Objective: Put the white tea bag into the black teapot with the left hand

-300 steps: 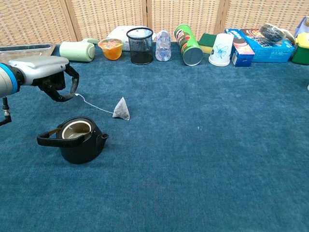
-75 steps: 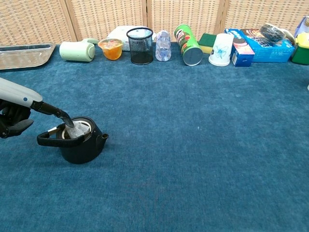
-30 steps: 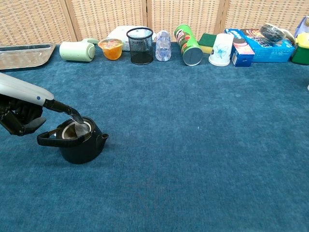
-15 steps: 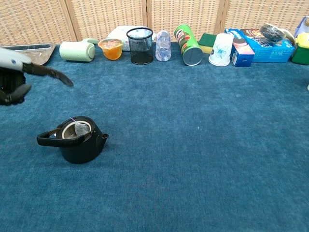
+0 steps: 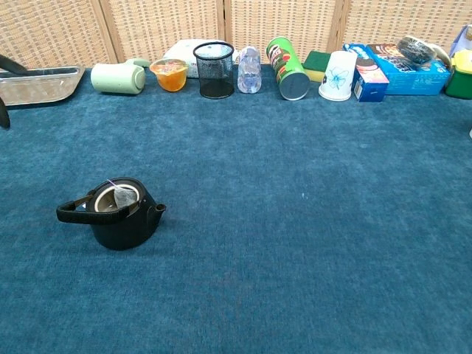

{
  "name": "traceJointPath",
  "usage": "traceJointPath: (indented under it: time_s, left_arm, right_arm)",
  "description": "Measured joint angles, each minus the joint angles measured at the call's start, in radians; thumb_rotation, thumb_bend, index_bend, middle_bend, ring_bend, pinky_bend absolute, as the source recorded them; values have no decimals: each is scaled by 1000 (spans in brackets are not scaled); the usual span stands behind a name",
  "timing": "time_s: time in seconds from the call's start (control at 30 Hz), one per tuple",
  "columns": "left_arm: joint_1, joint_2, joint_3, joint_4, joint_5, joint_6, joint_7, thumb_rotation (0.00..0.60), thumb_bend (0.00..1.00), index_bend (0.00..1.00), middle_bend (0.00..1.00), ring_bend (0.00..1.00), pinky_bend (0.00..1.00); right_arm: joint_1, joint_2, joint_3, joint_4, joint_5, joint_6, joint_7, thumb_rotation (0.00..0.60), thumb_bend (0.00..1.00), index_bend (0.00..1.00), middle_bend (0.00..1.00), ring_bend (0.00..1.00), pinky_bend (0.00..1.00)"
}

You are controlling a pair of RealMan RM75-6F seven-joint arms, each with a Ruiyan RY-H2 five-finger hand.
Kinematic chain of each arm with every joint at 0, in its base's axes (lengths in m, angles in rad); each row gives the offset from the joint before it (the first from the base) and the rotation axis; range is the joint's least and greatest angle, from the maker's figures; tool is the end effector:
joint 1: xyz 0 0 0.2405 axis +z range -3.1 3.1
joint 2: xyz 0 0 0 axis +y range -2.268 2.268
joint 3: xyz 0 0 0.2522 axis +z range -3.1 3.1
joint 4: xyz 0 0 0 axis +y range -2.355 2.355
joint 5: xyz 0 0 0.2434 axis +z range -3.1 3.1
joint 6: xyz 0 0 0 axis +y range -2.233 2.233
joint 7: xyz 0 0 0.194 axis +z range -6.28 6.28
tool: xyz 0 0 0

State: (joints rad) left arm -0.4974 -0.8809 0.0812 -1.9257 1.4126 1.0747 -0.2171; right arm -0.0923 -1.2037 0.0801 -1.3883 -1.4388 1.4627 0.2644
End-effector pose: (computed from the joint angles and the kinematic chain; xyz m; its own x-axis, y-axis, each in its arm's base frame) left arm -0.2297 0.2859 0.0831 0.2197 0.4280 0.8767 0.9701 -0.1906 -0.1501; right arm -0.4071 -0.1742 0.1339 0.2693 -0.0140 0.9629 -0.9352 0.2351 0.2650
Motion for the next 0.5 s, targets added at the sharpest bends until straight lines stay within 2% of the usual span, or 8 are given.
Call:
traceJointPath:
  time_s: [0.1,0.33,0.5]
  left_arm:
    - [65,-27,5,17,0,92,55,600,577,0,181,118,374]
    - [234,-120,13,80,-9,325,181,600,577,0,177,117,346]
    - [337,-192,21,154,-4,445,225,600,576,0,177,117,331]
  right_arm:
    - [14,4,-1,-17,-13,-3,-23,600,186,248,287,196,134]
    - [46,1,-6,-44,-48,-7,-75,600,185,248,286,196,132]
    - [62,-5,-14,-59,-68,-7,-106,600,186,248,285,195,128]
